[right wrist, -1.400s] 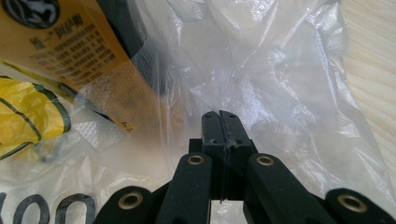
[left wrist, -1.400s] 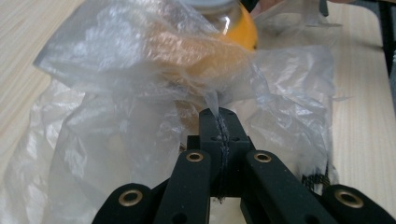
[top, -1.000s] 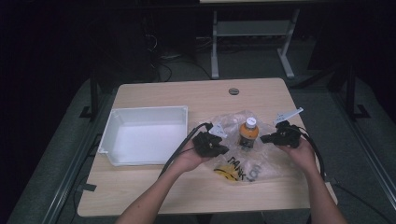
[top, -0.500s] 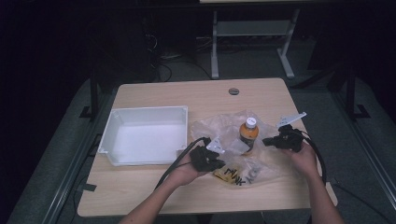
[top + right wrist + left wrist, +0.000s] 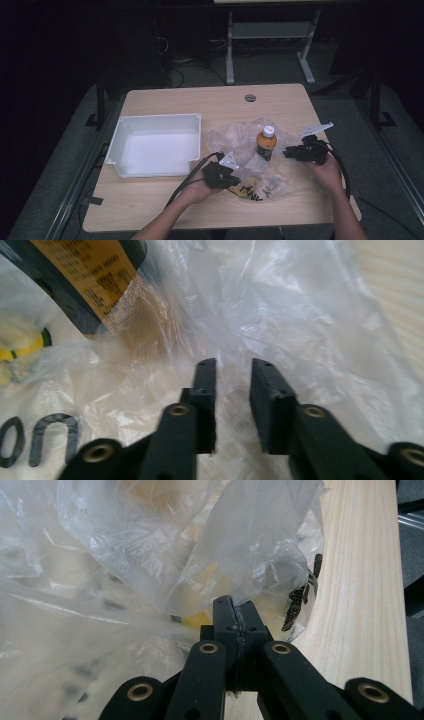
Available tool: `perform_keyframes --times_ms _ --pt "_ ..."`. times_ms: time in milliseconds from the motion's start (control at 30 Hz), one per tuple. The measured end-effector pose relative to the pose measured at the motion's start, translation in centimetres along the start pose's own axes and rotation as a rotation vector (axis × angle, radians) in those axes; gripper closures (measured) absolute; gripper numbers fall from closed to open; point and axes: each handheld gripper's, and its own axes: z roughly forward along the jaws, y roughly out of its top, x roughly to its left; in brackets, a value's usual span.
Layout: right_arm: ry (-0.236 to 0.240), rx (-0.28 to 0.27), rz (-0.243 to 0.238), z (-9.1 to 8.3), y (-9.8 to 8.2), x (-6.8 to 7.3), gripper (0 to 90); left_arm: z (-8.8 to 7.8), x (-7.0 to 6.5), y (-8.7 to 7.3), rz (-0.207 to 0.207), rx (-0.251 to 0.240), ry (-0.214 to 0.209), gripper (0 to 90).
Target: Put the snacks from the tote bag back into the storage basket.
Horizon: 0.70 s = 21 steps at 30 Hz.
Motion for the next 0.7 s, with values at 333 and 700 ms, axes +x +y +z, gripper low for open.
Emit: perform_keyframes --times_ms 333,700 --pt "-0.031 -0.122 -0.017 -4.4 -0.2 1.5 52.6 -0.1 0.0 0.0 -0.008 -0.011 0.028 89.8" --pt "0.029 -0.198 -0.134 -7.2 0.0 5.4 50.7 -1.3 -0.5 -0.1 -0.006 -0.033 0.024 75.1"
